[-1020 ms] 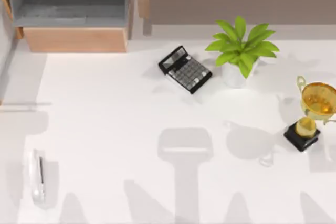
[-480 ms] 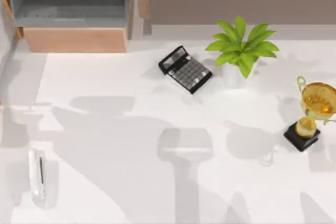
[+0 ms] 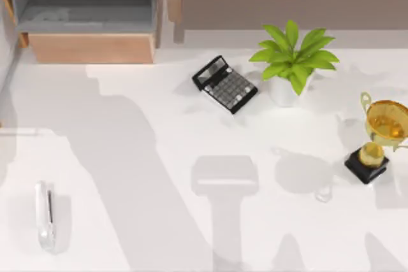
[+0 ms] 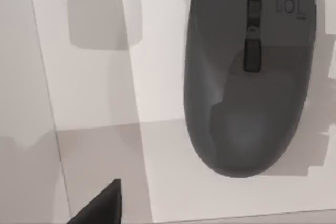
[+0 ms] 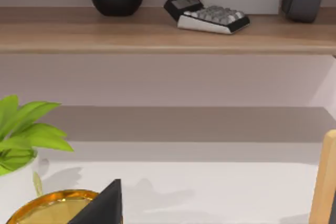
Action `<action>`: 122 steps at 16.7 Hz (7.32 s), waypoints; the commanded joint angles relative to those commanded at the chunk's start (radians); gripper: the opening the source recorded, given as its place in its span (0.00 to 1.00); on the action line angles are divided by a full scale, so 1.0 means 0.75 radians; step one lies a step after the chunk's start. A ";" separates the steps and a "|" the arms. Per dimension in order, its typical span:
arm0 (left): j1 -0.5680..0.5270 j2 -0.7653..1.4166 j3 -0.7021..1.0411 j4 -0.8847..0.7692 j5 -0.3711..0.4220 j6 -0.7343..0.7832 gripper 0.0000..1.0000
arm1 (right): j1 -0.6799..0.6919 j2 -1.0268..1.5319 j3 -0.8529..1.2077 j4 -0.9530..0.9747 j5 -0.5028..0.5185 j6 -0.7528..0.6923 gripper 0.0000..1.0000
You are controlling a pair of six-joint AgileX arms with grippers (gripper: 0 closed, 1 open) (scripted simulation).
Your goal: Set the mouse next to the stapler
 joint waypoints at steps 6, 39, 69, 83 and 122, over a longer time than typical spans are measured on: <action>-0.020 0.364 0.392 -0.175 0.009 0.028 1.00 | 0.000 0.000 0.000 0.000 0.000 0.000 1.00; -0.030 0.414 0.302 -0.042 0.008 0.027 0.70 | 0.000 0.000 0.000 0.000 0.000 0.000 1.00; -0.089 -0.100 -0.041 0.087 -0.019 -0.342 0.00 | 0.000 0.000 0.000 0.000 0.000 0.000 1.00; -0.915 -0.801 -1.222 0.485 -0.118 -1.139 0.00 | 0.000 0.000 0.000 0.000 0.000 0.000 1.00; -1.257 -0.919 -1.750 0.669 -0.141 -1.421 0.08 | 0.000 0.000 0.000 0.000 0.000 0.000 1.00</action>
